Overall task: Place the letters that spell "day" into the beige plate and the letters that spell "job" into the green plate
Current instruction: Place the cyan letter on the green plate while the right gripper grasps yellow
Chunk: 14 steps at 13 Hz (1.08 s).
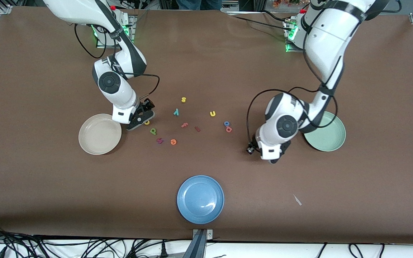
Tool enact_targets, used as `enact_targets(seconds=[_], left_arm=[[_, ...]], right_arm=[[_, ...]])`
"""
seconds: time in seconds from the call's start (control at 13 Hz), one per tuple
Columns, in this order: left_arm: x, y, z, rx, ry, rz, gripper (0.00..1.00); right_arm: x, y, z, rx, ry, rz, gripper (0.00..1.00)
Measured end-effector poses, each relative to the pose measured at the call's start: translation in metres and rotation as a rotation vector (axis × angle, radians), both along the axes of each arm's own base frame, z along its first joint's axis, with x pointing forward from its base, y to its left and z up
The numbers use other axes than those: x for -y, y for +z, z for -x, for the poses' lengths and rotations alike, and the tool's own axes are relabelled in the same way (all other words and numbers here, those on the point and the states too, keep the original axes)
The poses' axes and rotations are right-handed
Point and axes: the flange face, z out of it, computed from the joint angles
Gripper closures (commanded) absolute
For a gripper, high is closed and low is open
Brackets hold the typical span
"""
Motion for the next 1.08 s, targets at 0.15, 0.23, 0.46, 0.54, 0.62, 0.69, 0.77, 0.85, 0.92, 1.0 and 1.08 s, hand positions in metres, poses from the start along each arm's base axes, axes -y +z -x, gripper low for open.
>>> enact_targets(seconds=[0.15,0.23,0.46,0.54,0.62,0.69,0.77,0.85,0.92,1.0,1.08], left_arm=[[-0.06,0.051,-0.01,-0.084,-0.07,-0.014,1.0],[-0.094,0.072,-0.008,-0.137,-0.121,-0.013,1.0],[-0.177,0.084,0.003,-0.262,-0.29,0.044,1.0],[-0.201,0.075,0.005,-0.272,-0.336,0.056,1.0],[-0.224,0.065,0.008,-0.284,-0.383,0.054,1.0],[-0.246,0.054,0.011,-0.295,-0.423,0.055,1.0],[-0.265,0.043,0.013,-0.294,-0.451,0.067,1.0],[-0.285,0.032,0.015,-0.282,-0.473,0.079,1.0],[-0.304,0.021,0.019,-0.273,-0.494,0.084,1.0],[-0.321,0.012,0.023,-0.268,-0.514,0.08,1.0],[-0.338,0.003,0.028,-0.265,-0.528,0.081,1.0]], right_arm=[[-0.001,-0.012,-0.001,0.015,0.006,-0.014,0.0],[-0.002,-0.017,-0.002,0.024,0.015,-0.021,0.0],[-0.002,-0.032,-0.002,0.039,0.036,-0.035,0.0],[-0.002,-0.034,-0.001,0.038,0.037,-0.036,0.0],[-0.002,-0.036,-0.001,0.037,0.038,-0.036,0.0],[-0.002,-0.036,-0.001,0.037,0.038,-0.037,0.01],[-0.002,-0.036,-0.001,0.038,0.038,-0.037,0.01],[-0.002,-0.037,-0.001,0.038,0.038,-0.037,0.03],[-0.002,-0.037,-0.001,0.037,0.038,-0.037,0.05],[-0.002,-0.038,-0.001,0.037,0.038,-0.038,0.08],[-0.002,-0.039,-0.001,0.036,0.038,-0.038,0.1]])
